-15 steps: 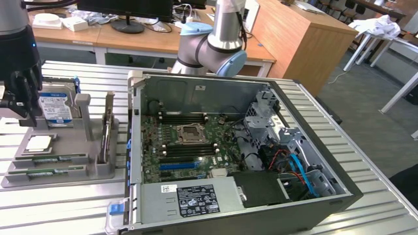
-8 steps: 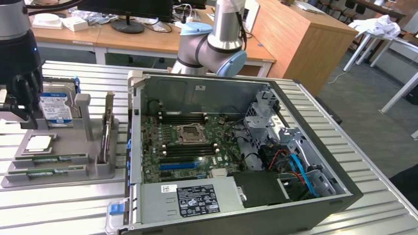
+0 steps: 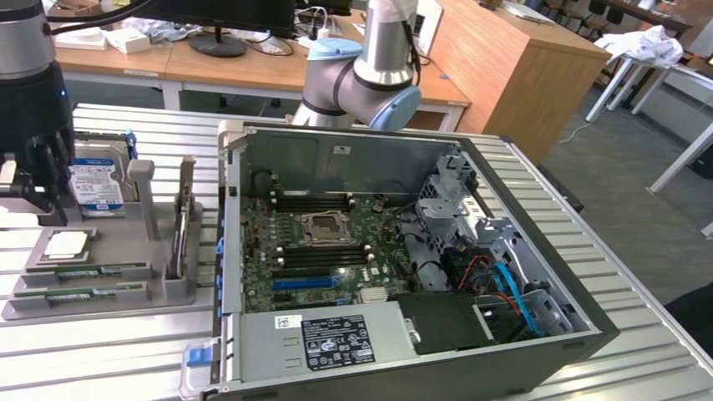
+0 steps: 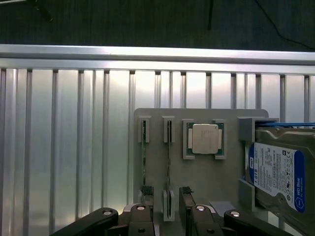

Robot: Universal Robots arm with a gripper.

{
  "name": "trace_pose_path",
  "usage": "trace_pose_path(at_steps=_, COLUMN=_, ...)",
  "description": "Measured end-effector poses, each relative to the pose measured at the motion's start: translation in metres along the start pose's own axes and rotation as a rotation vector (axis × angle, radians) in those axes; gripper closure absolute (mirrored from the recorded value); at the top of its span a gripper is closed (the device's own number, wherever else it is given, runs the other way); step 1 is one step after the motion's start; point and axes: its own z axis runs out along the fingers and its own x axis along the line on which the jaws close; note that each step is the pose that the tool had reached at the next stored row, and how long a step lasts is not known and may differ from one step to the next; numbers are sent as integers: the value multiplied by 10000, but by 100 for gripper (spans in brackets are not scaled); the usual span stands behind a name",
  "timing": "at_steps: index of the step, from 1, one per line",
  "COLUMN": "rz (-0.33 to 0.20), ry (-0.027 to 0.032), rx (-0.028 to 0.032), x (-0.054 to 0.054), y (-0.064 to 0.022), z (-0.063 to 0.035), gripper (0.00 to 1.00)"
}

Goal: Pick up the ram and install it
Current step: 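Pick up the ram and move it above insertion slot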

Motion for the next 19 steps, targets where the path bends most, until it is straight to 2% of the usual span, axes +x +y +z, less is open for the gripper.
trace_pose_path(at_steps=19, rz=-118, ry=4, rx=-3, x=4, y=-7, z=227, gripper=65)
